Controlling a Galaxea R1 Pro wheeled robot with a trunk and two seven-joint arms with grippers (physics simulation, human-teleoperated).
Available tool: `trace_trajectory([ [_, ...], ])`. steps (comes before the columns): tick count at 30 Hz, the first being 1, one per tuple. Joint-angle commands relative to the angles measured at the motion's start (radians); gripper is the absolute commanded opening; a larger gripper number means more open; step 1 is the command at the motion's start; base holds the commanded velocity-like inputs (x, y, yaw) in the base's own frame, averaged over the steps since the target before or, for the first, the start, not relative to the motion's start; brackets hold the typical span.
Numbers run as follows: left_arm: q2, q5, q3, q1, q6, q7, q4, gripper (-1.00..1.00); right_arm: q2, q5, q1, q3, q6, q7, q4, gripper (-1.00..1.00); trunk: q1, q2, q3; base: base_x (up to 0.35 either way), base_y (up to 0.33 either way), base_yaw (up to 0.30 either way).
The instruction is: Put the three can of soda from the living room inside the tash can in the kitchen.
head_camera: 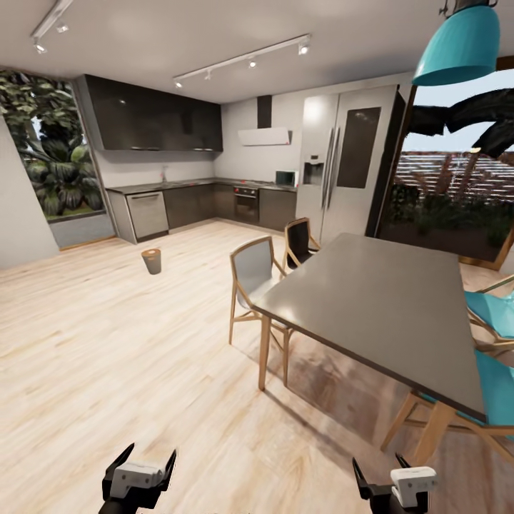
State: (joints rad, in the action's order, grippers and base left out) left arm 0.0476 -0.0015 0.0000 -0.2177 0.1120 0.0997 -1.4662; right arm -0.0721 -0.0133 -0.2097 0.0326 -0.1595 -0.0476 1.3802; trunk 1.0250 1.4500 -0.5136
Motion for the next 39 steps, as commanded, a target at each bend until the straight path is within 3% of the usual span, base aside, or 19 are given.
trace_trajectory([
  [1,0.0,0.0,0.0,0.0,0.0,0.0,0.0,1.0,0.0,0.0,0.0,0.0,0.0,0.0,-0.001,1.0,0.0,0.0,-0.001,0.0,0.224,0.104],
  [24,-0.001,-0.001,0.0,0.0,0.002,-0.007,0.001,1.0,0.0,-0.005,0.001,-0.006,0.0,0.0,-0.033,1.0,0.0,0.0,-0.006,0.0,0.05,0.027],
  [39,0.0,-0.002,0.001,0.0,0.001,-0.007,0.001,1.0,0.0,-0.005,0.001,-0.005,0.0,0.0,-0.038,1.0,0.0,0.0,-0.006,0.0,0.0,0.156],
])
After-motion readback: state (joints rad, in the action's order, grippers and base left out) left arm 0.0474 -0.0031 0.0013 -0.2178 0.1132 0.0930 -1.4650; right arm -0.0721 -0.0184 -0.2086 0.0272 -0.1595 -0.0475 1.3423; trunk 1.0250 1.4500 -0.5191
